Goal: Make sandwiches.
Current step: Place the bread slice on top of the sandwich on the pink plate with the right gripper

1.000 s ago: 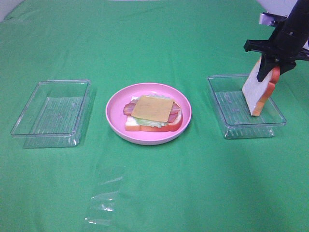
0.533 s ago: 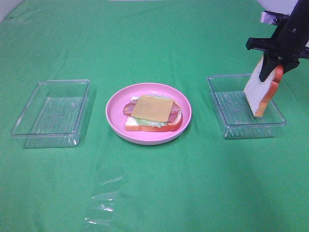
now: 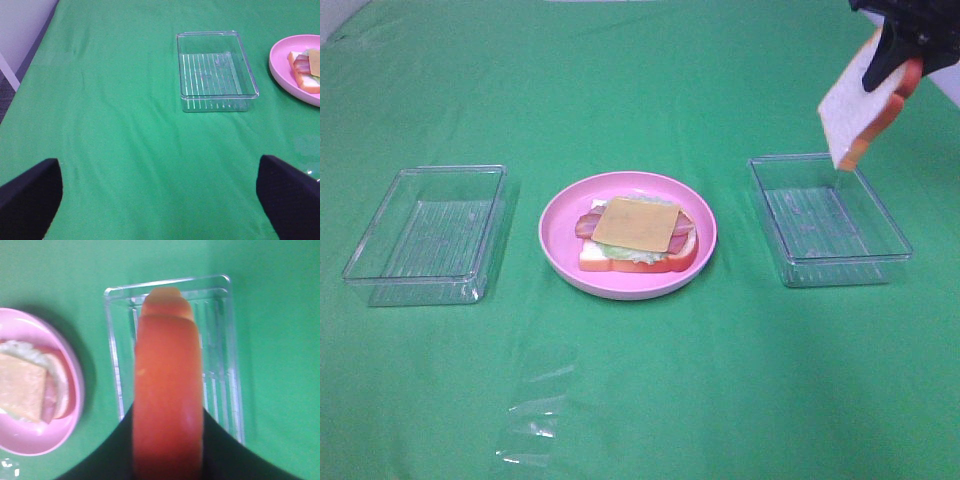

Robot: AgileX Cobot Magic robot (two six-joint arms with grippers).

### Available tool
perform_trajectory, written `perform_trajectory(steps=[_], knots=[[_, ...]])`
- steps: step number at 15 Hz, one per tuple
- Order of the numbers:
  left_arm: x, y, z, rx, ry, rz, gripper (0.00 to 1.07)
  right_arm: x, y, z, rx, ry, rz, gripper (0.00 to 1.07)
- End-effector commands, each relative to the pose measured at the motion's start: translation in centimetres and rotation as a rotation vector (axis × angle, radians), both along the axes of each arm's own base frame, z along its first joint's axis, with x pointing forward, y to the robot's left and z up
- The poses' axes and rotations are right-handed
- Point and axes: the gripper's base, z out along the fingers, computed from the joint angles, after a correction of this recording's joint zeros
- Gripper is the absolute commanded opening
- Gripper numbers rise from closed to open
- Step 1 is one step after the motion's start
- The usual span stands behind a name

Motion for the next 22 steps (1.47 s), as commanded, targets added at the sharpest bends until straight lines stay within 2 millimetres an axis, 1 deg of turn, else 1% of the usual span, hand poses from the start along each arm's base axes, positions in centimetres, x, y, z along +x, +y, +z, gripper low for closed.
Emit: perform_trajectory(steps=[1, 2, 3, 5, 6, 8, 10, 12, 13, 14, 15, 17, 18, 20, 22], knots=[[-0.2, 0.0, -0.1, -0.002, -0.020, 0.001, 0.98, -1.6, 1.3, 2.0, 0.144, -0.034, 0.052, 0.00], [-0.2, 0.0, -0.1, -0.002, -0.020, 0.001, 0.98, -2.5, 2.0, 2.5, 0.228, -0.073, 0.064, 0.00], [-0.2, 0.0, -0.1, -0.002, -0.020, 0.001, 0.98, -4.3, 3.7, 2.1, 0.433, -0.109, 0.085, 0.00], [-0.2, 0.0, -0.1, -0.002, -0.020, 0.001, 0.98, -5.6, 4.8, 0.3, 0.589, -0.086, 0.079, 0.00], [-0.2, 0.0, -0.1, -0.002, -0.020, 0.001, 0.98, -5.8, 5.2, -0.1, 0.626, -0.078, 0.085, 0.00], [-0.2, 0.0, -0.1, -0.002, -0.020, 0.001, 0.98, -6.3, 7.4, -2.1, 0.669, -0.051, 0.113, 0.00], [-0.2, 0.0, -0.1, -0.002, -0.020, 0.001, 0.98, -6.2, 10.8, -3.7, 0.636, -0.054, 0.153, 0.00], [-0.2, 0.0, -0.1, -0.002, -0.020, 0.001, 0.98, -5.7, 14.0, -5.2, 0.596, -0.099, 0.164, 0.00], [-0.2, 0.0, -0.1, -0.002, -0.020, 0.001, 0.98, -5.7, 14.6, -5.6, 0.590, -0.102, 0.172, 0.00], [-0.2, 0.0, -0.1, -0.002, -0.020, 0.001, 0.98, -5.7, 15.8, -6.5, 0.581, -0.118, 0.217, 0.00], [-0.2, 0.0, -0.1, -0.002, -0.020, 0.001, 0.98, -5.2, 16.6, -8.2, 0.625, -0.105, 0.228, 0.00], [-0.2, 0.0, -0.1, -0.002, -0.020, 0.001, 0.98, -4.3, 17.0, -9.9, 0.644, -0.060, 0.229, 0.00], [-0.2, 0.0, -0.1, -0.002, -0.020, 0.001, 0.98, -4.2, 17.2, -10.3, 0.655, -0.042, 0.242, 0.00], [-0.2, 0.0, -0.1, -0.002, -0.020, 0.001, 0.98, -3.2, 17.7, -11.5, 0.688, 0.004, 0.265, 0.00], [-0.2, 0.0, -0.1, -0.002, -0.020, 0.001, 0.98, -2.4, 17.9, -12.0, 0.686, 0.004, 0.272, 0.00]])
